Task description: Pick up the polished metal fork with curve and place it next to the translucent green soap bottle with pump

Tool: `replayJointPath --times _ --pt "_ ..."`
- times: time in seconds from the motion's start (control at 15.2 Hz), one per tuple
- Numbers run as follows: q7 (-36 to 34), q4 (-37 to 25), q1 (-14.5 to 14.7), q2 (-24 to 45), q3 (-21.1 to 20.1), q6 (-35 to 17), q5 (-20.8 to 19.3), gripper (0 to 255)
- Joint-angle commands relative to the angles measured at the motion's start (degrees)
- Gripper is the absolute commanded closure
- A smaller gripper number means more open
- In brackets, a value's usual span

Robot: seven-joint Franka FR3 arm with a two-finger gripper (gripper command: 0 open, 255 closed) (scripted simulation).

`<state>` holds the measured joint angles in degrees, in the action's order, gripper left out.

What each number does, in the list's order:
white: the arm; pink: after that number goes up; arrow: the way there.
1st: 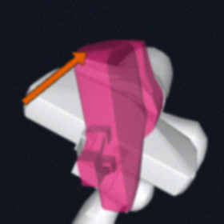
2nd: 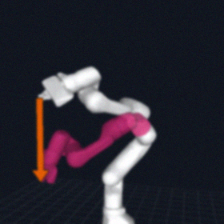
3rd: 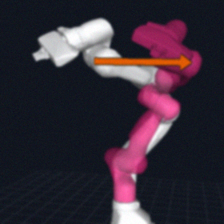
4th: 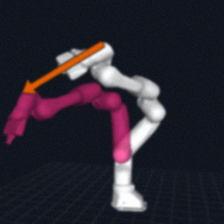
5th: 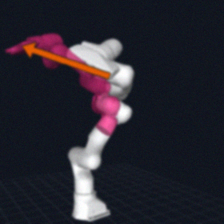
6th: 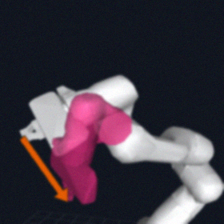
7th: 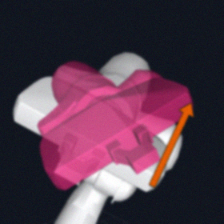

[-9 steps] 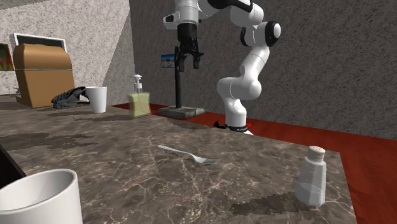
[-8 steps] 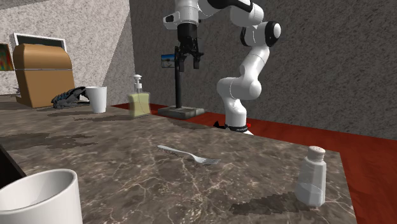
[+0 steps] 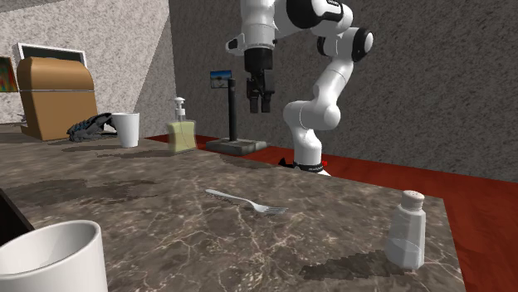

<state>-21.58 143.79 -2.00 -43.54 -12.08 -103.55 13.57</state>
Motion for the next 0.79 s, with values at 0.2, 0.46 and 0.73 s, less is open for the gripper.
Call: replayJointPath --times 0.2,0.46,0.73 --pt "-18.8 0.5 -2.9 6.1 -9.5 -6.6 4.4 0" --pt "-33.8 -1.4 -6.2 13.6 -17.3 -12.3 6.0 0" --pt "-49.6 -4.8 -10.7 23.1 -24.8 -18.1 4.7 0"
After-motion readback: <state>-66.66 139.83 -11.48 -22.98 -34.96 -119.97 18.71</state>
